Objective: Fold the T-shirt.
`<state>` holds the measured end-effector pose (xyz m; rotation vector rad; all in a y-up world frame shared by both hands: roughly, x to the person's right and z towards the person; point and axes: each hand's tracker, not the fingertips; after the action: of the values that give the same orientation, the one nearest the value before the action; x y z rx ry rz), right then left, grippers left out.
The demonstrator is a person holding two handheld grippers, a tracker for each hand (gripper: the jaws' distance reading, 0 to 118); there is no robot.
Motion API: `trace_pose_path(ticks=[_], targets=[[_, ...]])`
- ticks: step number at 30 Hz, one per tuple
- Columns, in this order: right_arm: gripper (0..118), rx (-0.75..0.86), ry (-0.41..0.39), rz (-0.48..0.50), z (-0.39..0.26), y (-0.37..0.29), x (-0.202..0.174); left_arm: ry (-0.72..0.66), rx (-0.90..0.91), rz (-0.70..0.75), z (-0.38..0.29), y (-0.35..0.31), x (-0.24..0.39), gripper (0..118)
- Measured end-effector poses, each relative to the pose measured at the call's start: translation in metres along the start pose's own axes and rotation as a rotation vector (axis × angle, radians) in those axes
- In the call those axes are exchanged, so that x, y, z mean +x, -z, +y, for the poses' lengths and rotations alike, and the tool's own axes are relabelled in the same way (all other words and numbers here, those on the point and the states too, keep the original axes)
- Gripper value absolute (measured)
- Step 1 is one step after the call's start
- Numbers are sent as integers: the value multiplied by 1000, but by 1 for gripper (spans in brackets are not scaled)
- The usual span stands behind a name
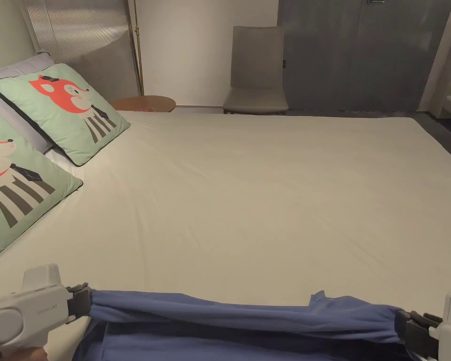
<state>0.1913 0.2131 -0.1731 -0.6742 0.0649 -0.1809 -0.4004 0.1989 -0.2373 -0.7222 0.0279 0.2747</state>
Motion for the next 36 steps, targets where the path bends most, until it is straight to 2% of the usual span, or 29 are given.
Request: trace_pose_path(ticks=[2,7,10,12,14,15,17,19,20,28,32,36], targets=[[9,-27,-33,-40,-18,4,2,-26,-28,11,-17,0,-4,3],[9,-91,-67,-122,-47,20,-1,63,-82,106,-53,7,-4,3],[9,-134,-145,-185,-59,34,-8,56,-124,130,-62,15,-3,3],[9,-143,-154,-192,-62,38,-13,84,-132,145,-63,24,-8,4],[9,-134,-152,-198,-60,35,-17,121,-126,160,-60,23,-3,8],[13,-129,-153,-201,-57,32,-20,130,-123,168,-57,24,-4,15],[47,-95,-139,-208,-48,24,-26,142,-105,178,-49,19,3,50],[91,-40,-139,-226,-34,13,-33,164,-44,170,-39,8,15,92],[100,-8,-143,-225,-27,8,-38,170,-4,162,-33,2,22,100],[101,339,-167,-127,40,-44,-97,296,455,7,16,-71,115,102],[101,476,-200,-160,56,-62,-125,351,621,-9,20,-90,150,102],[100,544,-206,-194,57,-62,-134,347,646,-2,16,-93,166,100]])
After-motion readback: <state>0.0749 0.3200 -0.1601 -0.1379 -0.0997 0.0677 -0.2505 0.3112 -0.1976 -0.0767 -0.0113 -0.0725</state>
